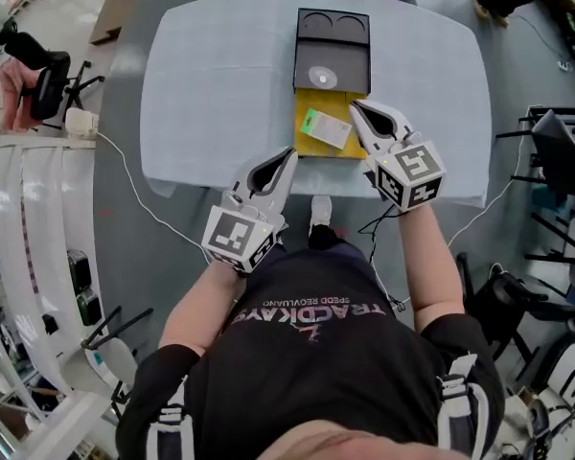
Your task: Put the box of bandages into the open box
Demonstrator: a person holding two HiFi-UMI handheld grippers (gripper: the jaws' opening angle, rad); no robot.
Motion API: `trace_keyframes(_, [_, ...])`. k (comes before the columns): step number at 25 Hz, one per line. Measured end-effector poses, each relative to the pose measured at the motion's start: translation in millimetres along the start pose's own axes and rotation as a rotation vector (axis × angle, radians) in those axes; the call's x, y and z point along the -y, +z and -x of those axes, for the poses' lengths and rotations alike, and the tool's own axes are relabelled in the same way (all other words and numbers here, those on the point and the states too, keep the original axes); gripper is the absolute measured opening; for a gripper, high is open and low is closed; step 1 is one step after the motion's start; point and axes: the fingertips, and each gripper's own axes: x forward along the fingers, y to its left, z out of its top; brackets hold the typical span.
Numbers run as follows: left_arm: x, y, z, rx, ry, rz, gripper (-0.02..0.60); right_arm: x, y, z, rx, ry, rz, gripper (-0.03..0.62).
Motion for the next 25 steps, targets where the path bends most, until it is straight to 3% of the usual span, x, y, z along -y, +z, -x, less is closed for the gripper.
trace_keyframes(7, [6.5, 60.8, 17.9, 0.092, -0.09, -0.032, 0.015, -24.2, 71.6, 66.3, 0.19, -0.122, -0.062, 0.011])
trace_keyframes(13, [13.2, 73.3, 44.3, 0.111, -0.138, -0.039, 0.017, -67.7, 97.5, 105.8, 0.262, -0.177, -0.01, 0.011])
trace_keyframes(18, [20.1, 71.5, 61.9, 0.097, -0.179, -0.032, 0.017, -100.2, 99.8, 123.8, 0.278, -0.201, 0.007, 0.011])
trace_keyframes(25, [26.6, 62.1, 78.6, 0.075, -0.232, -0.042, 0.015, -134.7, 68.1, 123.4, 0.239, -0.221, -0.042, 0.011])
